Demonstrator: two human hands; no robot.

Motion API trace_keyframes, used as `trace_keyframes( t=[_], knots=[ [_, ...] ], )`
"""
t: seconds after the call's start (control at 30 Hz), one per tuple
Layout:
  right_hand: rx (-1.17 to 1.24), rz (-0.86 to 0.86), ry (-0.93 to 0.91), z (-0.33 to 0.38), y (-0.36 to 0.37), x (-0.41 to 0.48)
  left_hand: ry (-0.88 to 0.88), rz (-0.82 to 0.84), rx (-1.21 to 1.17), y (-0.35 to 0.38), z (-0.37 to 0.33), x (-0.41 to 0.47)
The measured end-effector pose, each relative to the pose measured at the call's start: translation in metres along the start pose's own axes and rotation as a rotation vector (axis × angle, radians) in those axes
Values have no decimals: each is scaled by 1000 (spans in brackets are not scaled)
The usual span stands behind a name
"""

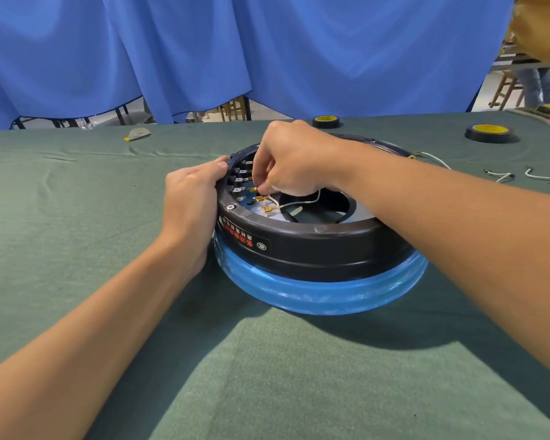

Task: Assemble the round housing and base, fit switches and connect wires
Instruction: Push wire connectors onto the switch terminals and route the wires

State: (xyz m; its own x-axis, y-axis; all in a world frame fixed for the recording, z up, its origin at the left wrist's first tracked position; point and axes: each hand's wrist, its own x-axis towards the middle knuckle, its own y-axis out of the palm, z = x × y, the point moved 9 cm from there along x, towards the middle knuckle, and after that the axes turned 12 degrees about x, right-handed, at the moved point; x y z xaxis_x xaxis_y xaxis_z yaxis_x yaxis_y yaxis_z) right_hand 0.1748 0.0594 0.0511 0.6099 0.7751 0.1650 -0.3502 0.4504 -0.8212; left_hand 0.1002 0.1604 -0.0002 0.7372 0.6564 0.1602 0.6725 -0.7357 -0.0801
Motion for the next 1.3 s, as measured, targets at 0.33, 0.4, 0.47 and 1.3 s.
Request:
trace_keyframes(
  t=[0.33, 0.4, 0.47, 1.3],
  knots=[
    [40, -19, 33, -4, -2, 0, -15, -29, 33, -2, 3, 1],
    [42, -30, 31, -4, -2, 1, -16, -32, 39, -1, 3, 2],
    [43, -41, 28, -4, -3, 1, -13, -25, 43, 0, 2, 0],
    [50, -12, 19, -3, -2, 0, -38, -32, 65, -2, 6, 3]
  ],
)
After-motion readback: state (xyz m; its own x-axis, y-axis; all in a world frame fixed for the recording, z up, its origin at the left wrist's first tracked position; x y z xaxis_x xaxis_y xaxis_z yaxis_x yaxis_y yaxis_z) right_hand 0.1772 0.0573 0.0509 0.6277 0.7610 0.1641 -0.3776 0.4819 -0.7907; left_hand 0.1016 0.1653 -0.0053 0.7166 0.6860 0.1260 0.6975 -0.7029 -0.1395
